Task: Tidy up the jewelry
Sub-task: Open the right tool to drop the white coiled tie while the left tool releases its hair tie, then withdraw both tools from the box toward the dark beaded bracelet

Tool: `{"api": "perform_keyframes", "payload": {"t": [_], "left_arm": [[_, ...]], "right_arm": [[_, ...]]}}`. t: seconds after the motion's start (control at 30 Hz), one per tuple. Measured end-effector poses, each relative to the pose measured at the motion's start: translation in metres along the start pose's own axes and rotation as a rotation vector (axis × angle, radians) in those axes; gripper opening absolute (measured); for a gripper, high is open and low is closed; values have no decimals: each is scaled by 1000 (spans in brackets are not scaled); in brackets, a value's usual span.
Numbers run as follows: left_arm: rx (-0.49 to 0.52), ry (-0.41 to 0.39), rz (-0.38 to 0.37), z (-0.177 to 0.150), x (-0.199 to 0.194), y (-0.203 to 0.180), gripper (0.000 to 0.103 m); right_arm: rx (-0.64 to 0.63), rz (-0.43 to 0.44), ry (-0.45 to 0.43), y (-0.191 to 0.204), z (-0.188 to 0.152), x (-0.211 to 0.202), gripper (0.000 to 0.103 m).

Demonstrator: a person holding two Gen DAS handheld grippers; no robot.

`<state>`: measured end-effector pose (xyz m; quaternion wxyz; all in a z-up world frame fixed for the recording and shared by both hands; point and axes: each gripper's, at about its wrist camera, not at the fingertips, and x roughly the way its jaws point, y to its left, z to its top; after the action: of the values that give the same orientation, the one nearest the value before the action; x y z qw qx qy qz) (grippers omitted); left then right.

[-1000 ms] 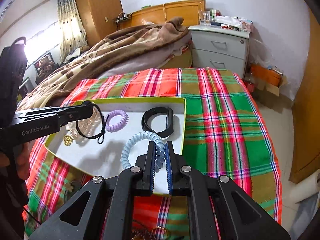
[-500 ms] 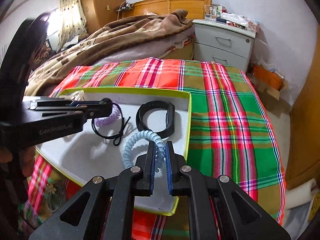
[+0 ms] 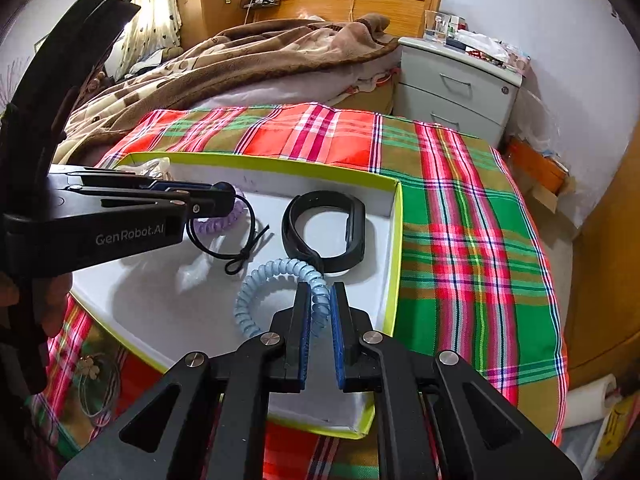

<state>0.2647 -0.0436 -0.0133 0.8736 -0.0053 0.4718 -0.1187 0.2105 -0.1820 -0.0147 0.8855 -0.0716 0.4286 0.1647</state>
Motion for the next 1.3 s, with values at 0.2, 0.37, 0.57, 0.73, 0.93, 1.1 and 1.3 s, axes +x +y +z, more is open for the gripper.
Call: {"api": "perform_keyframes", "payload": {"t": [0.2,0.37,0.57,0.73,0.93,1.1,1.3], "left_arm": [[3,0,-3,1,0,-1,25],[-3,0,-5,1,-2,-1,32],[-2,-1,-3,-1,-4,-1,36],[-8,-14,-2,-2,-12,-1,38],[-6,-37,0,-8,-30,-5,41],[-4,-68,14,-19,-51,-7,42],[-26,-113,29,-39,-80,-7,42]], "right_arm": [[-8,-8,3,2,1,0,10],[-5,-6,0,3,1,1,10],[7,-1,-16,2,1,-3,16],[14,-2,-26,1,1,-8,18],[30,-3,-54,2,0,-20,25],[40,3,-78,4,-4,-33,25],[60,10,-114,7,-12,-54,25]]}}
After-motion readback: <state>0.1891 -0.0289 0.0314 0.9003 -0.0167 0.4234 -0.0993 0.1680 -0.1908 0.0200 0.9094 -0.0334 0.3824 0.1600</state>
